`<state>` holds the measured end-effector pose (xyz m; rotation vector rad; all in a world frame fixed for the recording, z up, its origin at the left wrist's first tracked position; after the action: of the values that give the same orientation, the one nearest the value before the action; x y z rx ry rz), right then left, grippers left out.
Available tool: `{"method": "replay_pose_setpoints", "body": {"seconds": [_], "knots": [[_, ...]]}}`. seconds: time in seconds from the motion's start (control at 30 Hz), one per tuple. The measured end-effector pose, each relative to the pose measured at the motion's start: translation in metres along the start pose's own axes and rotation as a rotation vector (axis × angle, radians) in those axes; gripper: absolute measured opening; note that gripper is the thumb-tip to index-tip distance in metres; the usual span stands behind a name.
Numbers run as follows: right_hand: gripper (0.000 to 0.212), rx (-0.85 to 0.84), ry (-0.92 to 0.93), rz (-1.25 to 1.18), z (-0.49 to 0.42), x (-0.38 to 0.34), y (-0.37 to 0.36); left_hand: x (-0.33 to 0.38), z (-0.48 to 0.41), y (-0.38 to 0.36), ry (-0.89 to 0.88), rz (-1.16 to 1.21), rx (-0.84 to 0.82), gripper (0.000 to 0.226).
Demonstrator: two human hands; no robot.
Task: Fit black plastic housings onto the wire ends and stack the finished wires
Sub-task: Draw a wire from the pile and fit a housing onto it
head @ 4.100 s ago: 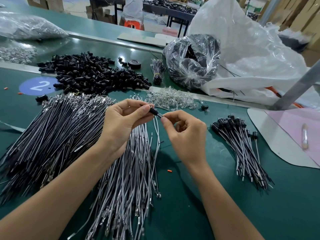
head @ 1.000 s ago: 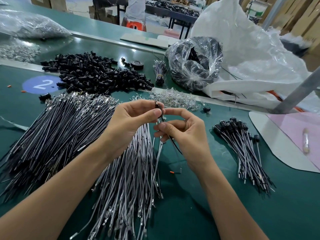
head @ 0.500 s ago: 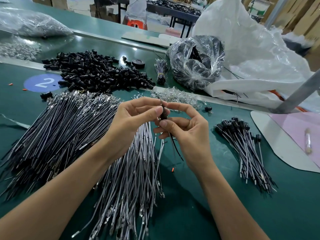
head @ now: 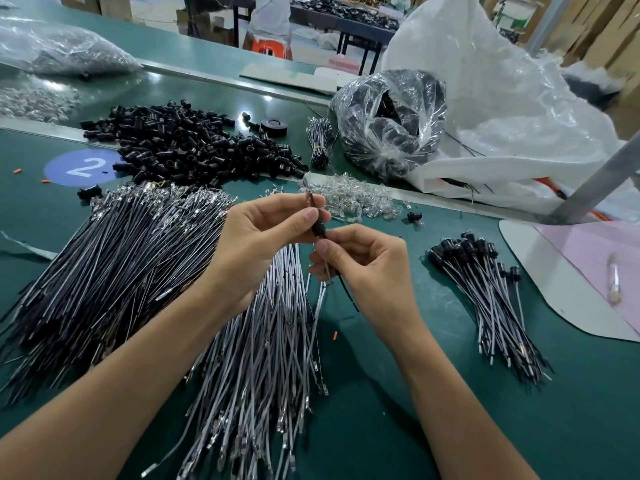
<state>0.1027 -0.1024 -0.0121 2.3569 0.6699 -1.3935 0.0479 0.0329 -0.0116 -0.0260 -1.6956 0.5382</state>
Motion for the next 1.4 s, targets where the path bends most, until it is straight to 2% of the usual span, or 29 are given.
{"method": "replay_pose_setpoints", "body": {"seconds": [0.3,0.53,0.87,1.2,1.4], "knots": [[0.009,-0.013,-0.013,0.036,0.001,0.001,0.000,0.005,0.002,0.003,-0.057,-0.032,0.122,0.008],[0.012,-0.026,-0.027,0.015,0.001,0.002,0.000,0.006,0.002,0.002,-0.031,-0.040,0.097,0.012],[0.011,-0.018,-0.061,-0.046,0.002,0.002,-0.001,0.005,0.000,0.007,0.070,0.093,0.054,0.015],[0.017,-0.011,-0.045,-0.027,0.002,-0.001,0.000,0.010,0.001,0.008,0.057,0.140,0.025,0.015],[0.013,-0.023,-0.062,-0.035,0.001,-0.002,0.002,0.011,0.001,0.008,0.061,0.140,-0.002,0.013]]}}
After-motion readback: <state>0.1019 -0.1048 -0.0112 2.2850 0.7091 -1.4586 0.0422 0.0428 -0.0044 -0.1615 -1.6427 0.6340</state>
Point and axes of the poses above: each hand's wrist, its own z-axis away from the middle knuckle, its own y-axis out of the back of the hand, x = y × z, the point moved 3 cm from there along -z, towards the middle knuckle, and after that the axes turned 11 degrees about y, right-handed, at the moved point
